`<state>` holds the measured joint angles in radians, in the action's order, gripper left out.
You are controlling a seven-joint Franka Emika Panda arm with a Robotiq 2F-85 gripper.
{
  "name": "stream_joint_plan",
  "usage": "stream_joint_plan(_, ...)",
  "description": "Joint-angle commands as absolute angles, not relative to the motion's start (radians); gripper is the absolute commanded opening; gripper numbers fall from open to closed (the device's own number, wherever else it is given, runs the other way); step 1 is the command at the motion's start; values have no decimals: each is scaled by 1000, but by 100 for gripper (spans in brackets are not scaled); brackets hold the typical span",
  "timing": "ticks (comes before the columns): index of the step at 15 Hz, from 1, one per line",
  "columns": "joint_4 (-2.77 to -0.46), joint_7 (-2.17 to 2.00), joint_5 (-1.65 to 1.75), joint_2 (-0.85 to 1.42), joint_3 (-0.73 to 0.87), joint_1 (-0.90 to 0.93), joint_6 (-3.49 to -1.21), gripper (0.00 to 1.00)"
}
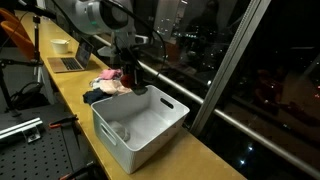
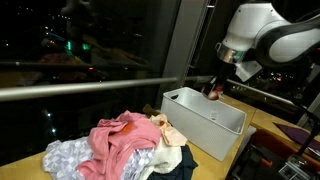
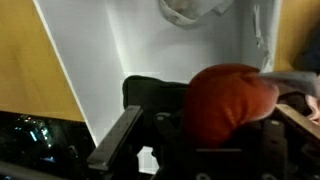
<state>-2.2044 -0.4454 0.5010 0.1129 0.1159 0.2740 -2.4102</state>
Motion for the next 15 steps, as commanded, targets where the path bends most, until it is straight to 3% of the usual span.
stream_joint_plan(1,-2155,-511,539,30,-15,273,-2252,0)
stream_joint_plan(6,-2040,-545,527,100,-151,274,-2196,0)
stream_joint_plan(11,-2006,-585,528,211,-177,293,-2222,0)
stream_joint_plan(12,-2005,-596,528,231,-173,301,-2223,25)
stream_joint_plan(15,-2005,-617,520,276,-163,320,-2229,40)
